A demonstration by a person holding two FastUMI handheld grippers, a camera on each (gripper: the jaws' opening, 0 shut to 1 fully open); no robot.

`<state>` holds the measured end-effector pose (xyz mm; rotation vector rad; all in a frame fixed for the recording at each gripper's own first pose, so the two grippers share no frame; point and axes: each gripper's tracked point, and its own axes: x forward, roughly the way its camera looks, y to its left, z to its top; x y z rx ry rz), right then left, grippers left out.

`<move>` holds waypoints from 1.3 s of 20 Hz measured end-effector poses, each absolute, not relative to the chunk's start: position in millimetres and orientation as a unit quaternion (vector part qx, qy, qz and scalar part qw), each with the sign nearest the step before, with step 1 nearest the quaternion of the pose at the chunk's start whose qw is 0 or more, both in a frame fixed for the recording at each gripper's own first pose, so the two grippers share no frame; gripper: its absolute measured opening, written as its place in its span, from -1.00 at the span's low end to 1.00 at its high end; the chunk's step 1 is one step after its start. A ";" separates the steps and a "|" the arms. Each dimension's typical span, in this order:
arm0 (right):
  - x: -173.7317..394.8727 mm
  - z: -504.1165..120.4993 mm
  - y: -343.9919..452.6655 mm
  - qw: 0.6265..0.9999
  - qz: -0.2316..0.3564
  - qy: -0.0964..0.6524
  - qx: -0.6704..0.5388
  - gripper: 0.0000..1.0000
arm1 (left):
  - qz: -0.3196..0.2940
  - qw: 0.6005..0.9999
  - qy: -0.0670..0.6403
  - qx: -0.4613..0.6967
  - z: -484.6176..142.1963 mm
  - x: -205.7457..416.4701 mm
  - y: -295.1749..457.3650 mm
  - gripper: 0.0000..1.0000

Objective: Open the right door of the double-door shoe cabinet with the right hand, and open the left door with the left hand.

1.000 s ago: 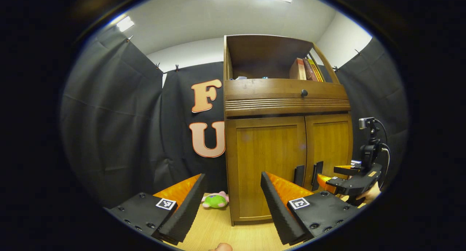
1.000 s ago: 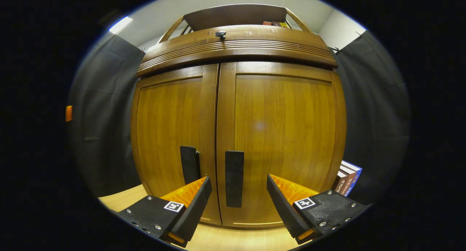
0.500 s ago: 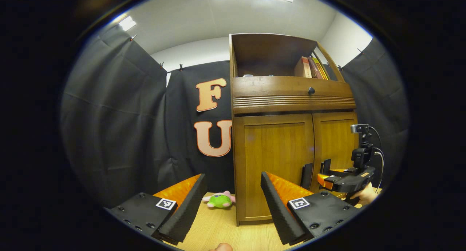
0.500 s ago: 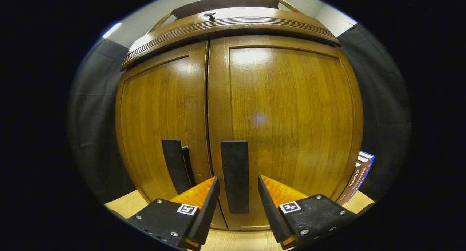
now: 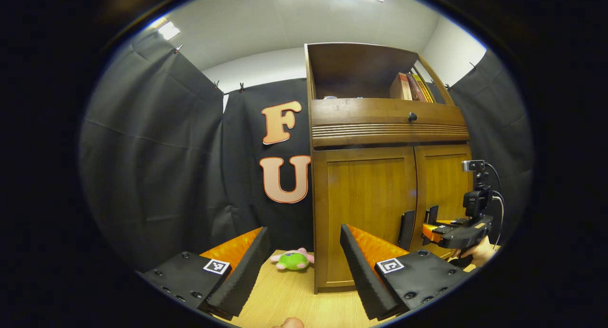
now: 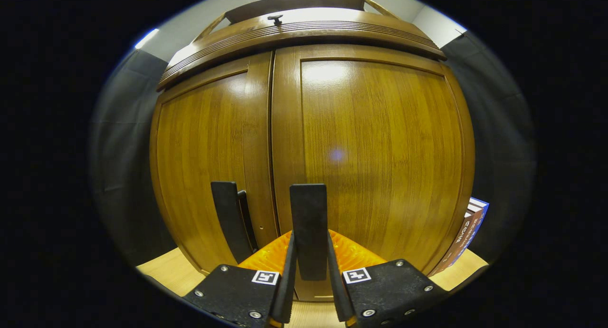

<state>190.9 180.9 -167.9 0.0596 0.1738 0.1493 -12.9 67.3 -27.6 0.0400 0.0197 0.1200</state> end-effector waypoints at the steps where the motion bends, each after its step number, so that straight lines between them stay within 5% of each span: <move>1: 189.3 -167.5 179.4 0.993 0.076 0.085 0.028 -0.32 | 0.062 0.998 0.011 0.022 -28.5 -15.6 68.4 0.92; 26: 42.6 -145.2 101.9 0.984 0.137 0.102 0.047 -0.38 | 0.040 0.999 0.001 0.011 -17.4 -30.4 38.1 0.90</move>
